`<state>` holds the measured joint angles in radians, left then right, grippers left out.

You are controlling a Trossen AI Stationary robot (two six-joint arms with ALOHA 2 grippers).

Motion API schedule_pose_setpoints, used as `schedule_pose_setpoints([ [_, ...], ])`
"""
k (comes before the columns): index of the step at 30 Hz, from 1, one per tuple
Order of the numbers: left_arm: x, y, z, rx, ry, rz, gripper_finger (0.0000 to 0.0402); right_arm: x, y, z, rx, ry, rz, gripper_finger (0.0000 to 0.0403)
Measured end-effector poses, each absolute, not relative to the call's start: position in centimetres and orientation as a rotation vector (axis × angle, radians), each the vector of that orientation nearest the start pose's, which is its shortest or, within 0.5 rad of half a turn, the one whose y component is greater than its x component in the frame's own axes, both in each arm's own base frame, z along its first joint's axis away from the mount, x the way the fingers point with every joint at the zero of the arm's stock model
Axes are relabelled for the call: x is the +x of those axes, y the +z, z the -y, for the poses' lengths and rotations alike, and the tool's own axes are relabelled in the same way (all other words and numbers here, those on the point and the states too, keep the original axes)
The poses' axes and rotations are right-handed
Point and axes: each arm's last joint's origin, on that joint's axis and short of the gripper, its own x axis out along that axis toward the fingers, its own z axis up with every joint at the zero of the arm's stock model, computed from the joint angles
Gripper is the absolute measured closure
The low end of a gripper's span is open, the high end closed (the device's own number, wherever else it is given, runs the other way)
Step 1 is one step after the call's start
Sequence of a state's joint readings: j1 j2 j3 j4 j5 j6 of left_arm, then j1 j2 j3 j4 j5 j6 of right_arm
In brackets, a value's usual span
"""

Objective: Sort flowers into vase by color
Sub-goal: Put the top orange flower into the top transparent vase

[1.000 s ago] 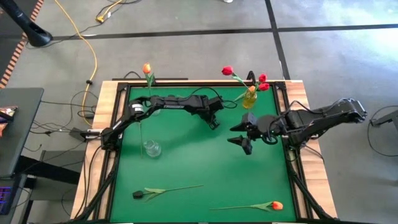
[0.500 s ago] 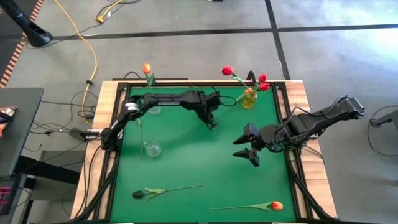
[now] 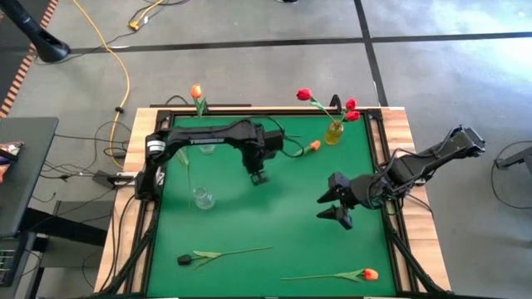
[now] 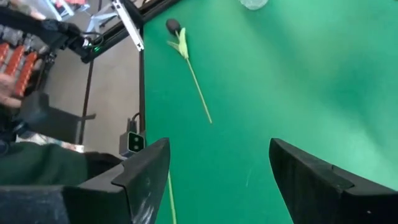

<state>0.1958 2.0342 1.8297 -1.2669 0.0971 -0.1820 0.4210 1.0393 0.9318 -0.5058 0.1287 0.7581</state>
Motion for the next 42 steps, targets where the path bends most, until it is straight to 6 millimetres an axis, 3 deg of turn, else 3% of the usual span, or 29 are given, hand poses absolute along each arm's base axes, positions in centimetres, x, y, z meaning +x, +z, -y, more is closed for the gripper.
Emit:
schedule_pose_setpoints([
  [4, 38.8, 25.5, -5.5, -0.266, 0.118, -1.520, 0.0401, 19.7, 30.6, -8.4, 0.662, -0.014, -0.693, 0.0104],
  [9, 38.7, 24.3, -3.1, -0.153, 0.008, -1.568, 0.0388, 20.1, 29.9, -8.7, 0.701, -0.155, -0.674, 0.0104],
  [15, 38.1, 23.6, 0.1, 0.012, -0.021, -1.620, 0.0322, 20.8, 28.6, -9.8, 0.786, -0.210, -0.727, 0.0104],
  [20, 37.1, 24.3, 1.3, 0.091, -0.027, -1.573, 0.0262, 20.9, 27.8, -10.8, 0.823, -0.235, -0.776, 0.0104],
  [29, 38.3, 25.5, 1.2, -0.059, 0.043, -1.228, 0.0190, 20.5, 27.6, -11.6, 0.714, -0.214, -0.769, 0.0104],
  [34, 39.4, 24.4, 0.4, -0.195, 0.127, -1.151, 0.0184, 20.2, 27.5, -11.9, 0.650, -0.177, -0.796, 0.0104],
  [42, 39.5, 22.2, -3.0, -0.401, 0.329, -1.079, 0.0184, 19.4, 27.4, -12.9, 0.543, -0.098, -0.829, 0.0104],
])
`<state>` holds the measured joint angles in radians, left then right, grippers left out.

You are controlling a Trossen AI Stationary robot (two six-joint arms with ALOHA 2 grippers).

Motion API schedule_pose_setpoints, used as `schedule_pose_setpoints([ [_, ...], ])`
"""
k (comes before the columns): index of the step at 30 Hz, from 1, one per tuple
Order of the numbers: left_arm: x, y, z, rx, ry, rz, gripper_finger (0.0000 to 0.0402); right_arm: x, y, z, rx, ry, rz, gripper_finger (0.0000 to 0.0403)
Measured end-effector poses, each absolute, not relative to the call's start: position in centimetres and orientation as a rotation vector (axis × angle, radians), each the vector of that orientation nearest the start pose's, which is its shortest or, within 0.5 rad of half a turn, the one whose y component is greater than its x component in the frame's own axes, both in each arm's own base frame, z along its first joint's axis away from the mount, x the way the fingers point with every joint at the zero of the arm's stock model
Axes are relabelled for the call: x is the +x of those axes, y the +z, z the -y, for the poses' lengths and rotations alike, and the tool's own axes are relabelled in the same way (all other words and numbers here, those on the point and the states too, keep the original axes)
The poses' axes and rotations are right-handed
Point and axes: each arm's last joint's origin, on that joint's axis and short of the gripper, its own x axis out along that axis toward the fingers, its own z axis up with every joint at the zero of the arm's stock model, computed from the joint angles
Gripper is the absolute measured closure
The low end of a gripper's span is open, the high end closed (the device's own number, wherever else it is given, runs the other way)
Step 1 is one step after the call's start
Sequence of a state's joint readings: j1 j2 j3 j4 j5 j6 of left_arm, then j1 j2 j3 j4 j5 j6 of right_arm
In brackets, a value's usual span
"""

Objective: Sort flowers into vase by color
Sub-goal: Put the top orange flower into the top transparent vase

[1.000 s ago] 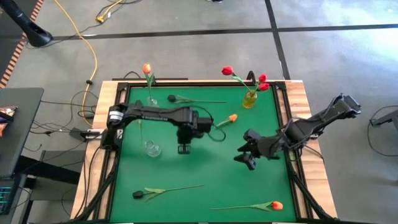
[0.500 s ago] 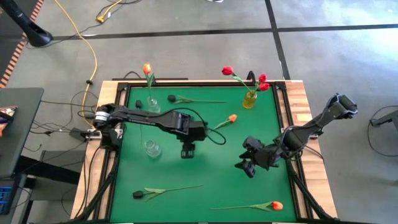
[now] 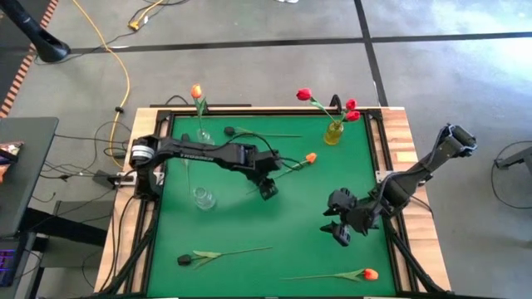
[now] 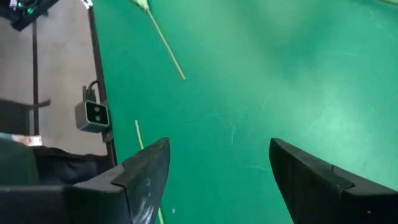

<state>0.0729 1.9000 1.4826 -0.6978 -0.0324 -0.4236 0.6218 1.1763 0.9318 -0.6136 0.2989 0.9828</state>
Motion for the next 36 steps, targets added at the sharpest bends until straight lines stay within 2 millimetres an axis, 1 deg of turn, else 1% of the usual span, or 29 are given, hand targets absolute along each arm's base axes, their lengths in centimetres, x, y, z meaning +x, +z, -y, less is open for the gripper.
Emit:
schedule_pose_setpoints([
  [4, 39.3, 21.3, -4.5, -0.428, 0.386, -1.050, 0.0184, 19.4, 27.4, -12.9, 0.512, -0.095, -0.825, 0.0104],
  [7, 38.9, 20.1, -5.2, -0.443, 0.411, -1.058, 0.0184, 19.5, 27.4, -12.8, 0.487, -0.091, -0.820, 0.0104],
  [9, 38.8, 19.4, -5.4, -0.436, 0.401, -1.032, 0.0184, 19.5, 27.4, -12.8, 0.468, -0.087, -0.819, 0.0104],
  [13, 38.9, 17.9, -5.2, -0.427, 0.369, -0.953, 0.0184, 19.7, 27.4, -12.5, 0.453, -0.091, -0.817, 0.0104],
  [16, 39.3, 17.8, -4.9, -0.416, 0.339, -0.881, 0.0184, 19.9, 27.4, -12.2, 0.460, -0.105, -0.813, 0.0104],
  [20, 39.3, 17.7, -4.6, -0.327, 0.341, -0.882, 0.0187, 20.2, 27.4, -11.7, 0.476, -0.124, -0.800, 0.0104],
  [22, 39.3, 17.7, -4.5, -0.300, 0.299, -0.894, 0.0191, 20.4, 27.5, -11.5, 0.488, -0.130, -0.787, 0.0104],
  [24, 39.0, 17.5, -4.3, -0.313, 0.270, -0.941, 0.0196, 20.6, 27.6, -11.4, 0.503, -0.132, -0.773, 0.0104],
  [27, 38.6, 16.2, -4.3, -0.308, 0.278, -1.036, 0.0205, 20.7, 27.7, -11.3, 0.525, -0.140, -0.763, 0.0104],
  [29, 38.4, 14.6, -4.3, -0.301, 0.276, -1.123, 0.0209, 20.8, 27.7, -11.4, 0.530, -0.144, -0.760, 0.0104],
  [34, 38.7, 12.4, -4.1, -0.316, 0.269, -1.189, 0.0218, 21.0, 27.7, -11.5, 0.531, -0.152, -0.736, 0.0104],
  [36, 38.7, 12.3, -4.1, -0.318, 0.286, -1.190, 0.0224, 21.0, 27.7, -11.5, 0.533, -0.153, -0.732, 0.0104],
])
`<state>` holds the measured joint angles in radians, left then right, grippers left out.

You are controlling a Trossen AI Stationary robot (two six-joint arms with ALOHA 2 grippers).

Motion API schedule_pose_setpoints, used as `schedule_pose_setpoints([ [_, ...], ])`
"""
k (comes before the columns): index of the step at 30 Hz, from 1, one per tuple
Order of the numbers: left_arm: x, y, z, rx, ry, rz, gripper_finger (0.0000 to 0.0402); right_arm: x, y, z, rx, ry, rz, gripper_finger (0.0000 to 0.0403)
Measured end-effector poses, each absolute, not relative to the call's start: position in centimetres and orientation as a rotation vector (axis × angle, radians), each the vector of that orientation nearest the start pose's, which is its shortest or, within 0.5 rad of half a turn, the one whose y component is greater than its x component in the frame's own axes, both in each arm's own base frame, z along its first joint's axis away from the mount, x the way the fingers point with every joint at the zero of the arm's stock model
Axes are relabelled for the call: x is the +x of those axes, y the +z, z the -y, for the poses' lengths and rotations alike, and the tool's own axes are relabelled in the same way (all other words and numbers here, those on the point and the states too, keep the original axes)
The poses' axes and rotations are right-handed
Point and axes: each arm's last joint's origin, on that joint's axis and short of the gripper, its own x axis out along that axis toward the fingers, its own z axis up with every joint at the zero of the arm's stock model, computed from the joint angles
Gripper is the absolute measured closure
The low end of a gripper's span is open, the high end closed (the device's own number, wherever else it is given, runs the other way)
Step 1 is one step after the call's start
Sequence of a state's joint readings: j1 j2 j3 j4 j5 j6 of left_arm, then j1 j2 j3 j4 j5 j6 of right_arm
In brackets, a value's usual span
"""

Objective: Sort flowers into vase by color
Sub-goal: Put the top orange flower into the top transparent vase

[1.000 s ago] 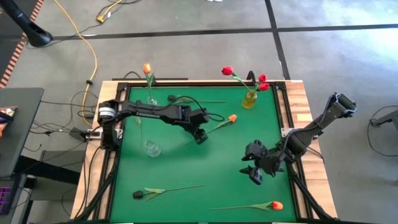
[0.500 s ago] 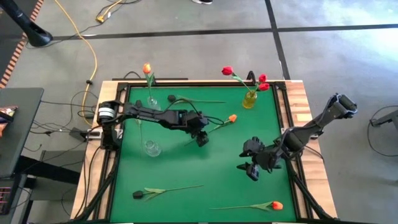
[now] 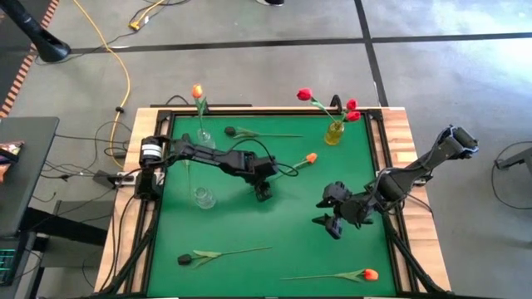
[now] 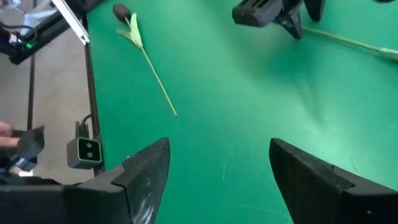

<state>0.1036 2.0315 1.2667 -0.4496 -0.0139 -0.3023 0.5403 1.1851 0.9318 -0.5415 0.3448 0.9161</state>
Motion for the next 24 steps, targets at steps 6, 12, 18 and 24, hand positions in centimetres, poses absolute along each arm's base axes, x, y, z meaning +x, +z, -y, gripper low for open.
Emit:
schedule_pose_setpoints([
  [6, 38.7, 12.6, -3.7, -0.246, 0.308, -1.195, 0.0305, 21.3, 27.7, -11.0, 0.528, -0.187, -0.714, 0.0104],
  [12, 39.3, 13.7, -3.7, -0.221, 0.273, -1.216, 0.0392, 21.4, 27.7, -10.7, 0.511, -0.196, -0.715, 0.0104],
  [18, 40.2, 17.5, -3.8, -0.201, 0.251, -1.157, 0.0400, 21.4, 27.7, -10.7, 0.485, -0.185, -0.720, 0.0104],
  [24, 40.5, 23.7, -4.6, -0.205, 0.216, -0.981, 0.0401, 21.1, 27.4, -10.6, 0.463, -0.203, -0.756, 0.0104],
])
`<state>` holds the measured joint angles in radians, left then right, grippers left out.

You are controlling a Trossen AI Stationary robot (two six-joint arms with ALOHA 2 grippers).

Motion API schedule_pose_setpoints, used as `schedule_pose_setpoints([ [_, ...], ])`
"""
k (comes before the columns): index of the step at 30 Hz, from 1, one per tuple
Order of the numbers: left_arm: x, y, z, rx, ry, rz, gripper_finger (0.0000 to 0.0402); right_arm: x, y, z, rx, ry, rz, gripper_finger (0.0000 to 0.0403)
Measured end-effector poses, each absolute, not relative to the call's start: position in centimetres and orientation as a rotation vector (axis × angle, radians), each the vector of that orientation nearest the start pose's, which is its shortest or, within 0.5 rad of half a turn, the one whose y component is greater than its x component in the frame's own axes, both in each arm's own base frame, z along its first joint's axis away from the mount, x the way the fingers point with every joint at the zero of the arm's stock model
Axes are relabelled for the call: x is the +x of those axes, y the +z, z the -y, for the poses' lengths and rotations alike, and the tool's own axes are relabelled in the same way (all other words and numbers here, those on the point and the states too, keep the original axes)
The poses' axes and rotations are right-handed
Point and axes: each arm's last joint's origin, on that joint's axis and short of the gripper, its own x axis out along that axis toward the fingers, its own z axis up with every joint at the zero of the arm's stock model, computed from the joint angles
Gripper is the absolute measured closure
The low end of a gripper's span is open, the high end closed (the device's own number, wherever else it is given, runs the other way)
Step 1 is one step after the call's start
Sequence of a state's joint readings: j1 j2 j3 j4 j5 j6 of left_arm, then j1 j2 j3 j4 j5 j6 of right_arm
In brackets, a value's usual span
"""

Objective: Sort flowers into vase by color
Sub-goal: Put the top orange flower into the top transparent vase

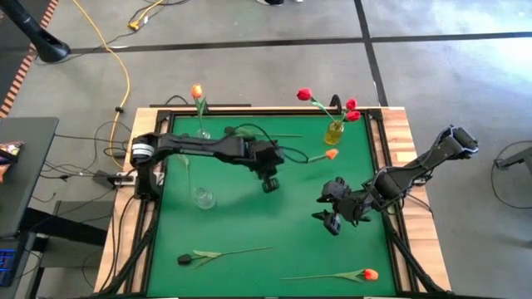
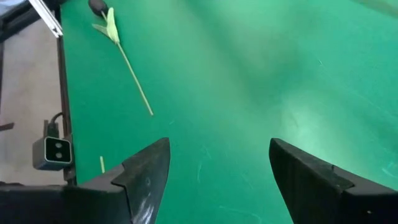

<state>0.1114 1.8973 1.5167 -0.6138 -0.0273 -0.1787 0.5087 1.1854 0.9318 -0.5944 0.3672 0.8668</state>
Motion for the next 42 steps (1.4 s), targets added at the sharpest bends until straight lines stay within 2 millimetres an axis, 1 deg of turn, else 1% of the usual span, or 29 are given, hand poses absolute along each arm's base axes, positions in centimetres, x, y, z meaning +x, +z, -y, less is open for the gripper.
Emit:
schedule_pose_setpoints([
  [1, 40.3, 24.7, -4.7, -0.205, 0.217, -0.966, 0.0401, 21.1, 27.3, -10.6, 0.467, -0.207, -0.760, 0.0104],
  [5, 39.1, 30.1, -5.0, -0.185, 0.186, -0.846, 0.0401, 21.0, 27.3, -10.6, 0.476, -0.213, -0.765, 0.0104],
  [6, 38.6, 31.2, -4.9, -0.180, 0.170, -0.825, 0.0401, 21.0, 27.3, -10.6, 0.476, -0.213, -0.765, 0.0104],
  [10, 36.9, 34.6, -4.4, -0.144, 0.008, -0.736, 0.0401, 21.0, 27.3, -10.6, 0.478, -0.214, -0.764, 0.0104],
  [14, 35.0, 37.3, -3.7, -0.121, -0.109, -0.653, 0.0401, 21.2, 27.4, -10.4, 0.492, -0.219, -0.747, 0.0104],
  [20, 33.8, 39.6, -3.0, -0.086, -0.243, -0.529, 0.0401, 22.0, 27.9, -9.9, 0.523, -0.211, -0.680, 0.0104],
  [22, 33.7, 40.0, -2.8, -0.091, -0.293, -0.500, 0.0401, 22.2, 28.1, -9.8, 0.521, -0.202, -0.657, 0.0104],
  [26, 33.9, 40.2, -2.6, -0.086, -0.386, -0.456, 0.0402, 22.7, 28.5, -9.7, 0.526, -0.184, -0.612, 0.0104],
  [32, 34.3, 41.6, -1.6, -0.056, -0.534, -0.305, 0.0401, 23.2, 29.3, -10.0, 0.529, -0.131, -0.527, 0.0104],
  [37, 34.7, 42.8, -0.3, -0.013, -0.597, -0.169, 0.0401, 23.7, 30.2, -10.2, 0.523, -0.089, -0.428, 0.0104],
  [42, 35.3, 43.2, 1.1, 0.021, -0.621, -0.098, 0.0401, 24.1, 31.5, -10.4, 0.500, -0.044, -0.297, 0.0104],
])
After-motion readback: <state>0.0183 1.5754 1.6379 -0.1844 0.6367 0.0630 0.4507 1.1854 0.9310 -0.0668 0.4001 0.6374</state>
